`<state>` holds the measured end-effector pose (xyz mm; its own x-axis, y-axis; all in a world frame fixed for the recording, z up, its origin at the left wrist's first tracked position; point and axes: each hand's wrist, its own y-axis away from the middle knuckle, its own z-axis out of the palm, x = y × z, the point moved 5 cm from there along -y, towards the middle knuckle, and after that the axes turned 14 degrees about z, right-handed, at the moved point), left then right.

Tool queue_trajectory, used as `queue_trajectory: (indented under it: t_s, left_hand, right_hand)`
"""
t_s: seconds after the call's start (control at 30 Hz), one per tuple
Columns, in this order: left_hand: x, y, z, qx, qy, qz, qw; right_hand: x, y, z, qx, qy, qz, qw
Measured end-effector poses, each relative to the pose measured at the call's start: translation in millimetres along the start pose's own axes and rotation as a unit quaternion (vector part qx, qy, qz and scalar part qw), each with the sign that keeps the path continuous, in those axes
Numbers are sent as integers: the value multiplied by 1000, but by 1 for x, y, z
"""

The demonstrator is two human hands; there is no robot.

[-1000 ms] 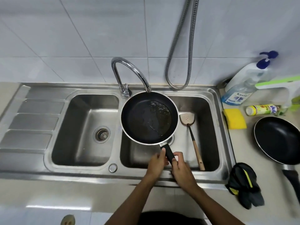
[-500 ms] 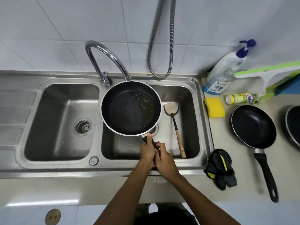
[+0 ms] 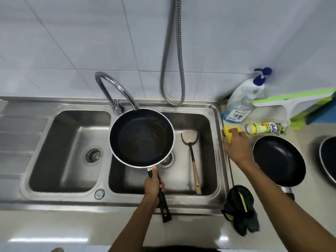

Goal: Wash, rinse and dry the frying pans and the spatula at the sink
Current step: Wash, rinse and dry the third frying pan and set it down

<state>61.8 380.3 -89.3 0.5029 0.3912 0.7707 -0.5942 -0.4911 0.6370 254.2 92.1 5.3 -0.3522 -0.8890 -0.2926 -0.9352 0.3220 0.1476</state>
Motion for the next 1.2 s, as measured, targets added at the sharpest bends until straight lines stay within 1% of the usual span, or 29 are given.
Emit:
queue_trajectory:
  t_s: [0.07,0.13,0.2,0.27,0.37,0.43,0.5,0.57,0.63,0.7,0.77,0.9,0.97,1.03,1.07,1.13,1.2]
  left_hand:
    - [5,-2,-8,-11,-30,2,1000]
    - [9,-4,-21,-20,-65,12,998]
    - [11,-7,-36,-21,-105,15,994]
    - [14,-7,-48,-27,-131,18,991]
    - [23,-4,-56,-49,-138,26,989]
    - [29,-1,-57,-68,-135,31,988]
    - [34,2,-56,-74,-138,37,987]
    - [36,7,-56,-71,-135,42,987]
    - [35,12,-56,-74,-138,49,986]
    - [32,17,-58,-74,-146,54,985]
    - [33,23,-62,-77,-155,63,983]
    - [36,26,-76,-76,-193,89,974]
    - [38,23,-84,-74,-220,103,967]
    - [41,21,-89,-76,-245,117,959]
    - [43,21,-91,-79,-244,120,959]
    - [43,23,-94,-90,-234,119,961]
    - [44,26,-97,-102,-236,116,959]
  right_hand:
    - [16,-29,12,-13,88,5,996]
    - [22,-43,27,-20,157,-7,987]
    - [23,-45,37,-30,185,1,982]
    - [21,-45,38,-34,158,12,987]
    - [6,-39,24,0,109,-11,994]
    - [-20,-26,13,16,52,-53,997]
    - [-58,-5,4,11,-13,-125,992]
    - [-100,20,-2,13,-56,-227,972]
    - [-139,44,-4,21,-59,-315,947]
    - [-169,62,7,13,-7,-381,924]
    - [-186,75,21,-6,61,-426,903]
    - [-187,103,48,-88,197,-470,856]
    - [-184,123,64,-143,216,-480,838]
    - [-192,149,80,-175,196,-504,823]
    - [-201,161,92,-174,182,-522,815]
    - [-226,179,111,-144,179,-545,806]
    - [-252,178,117,-117,185,-527,821]
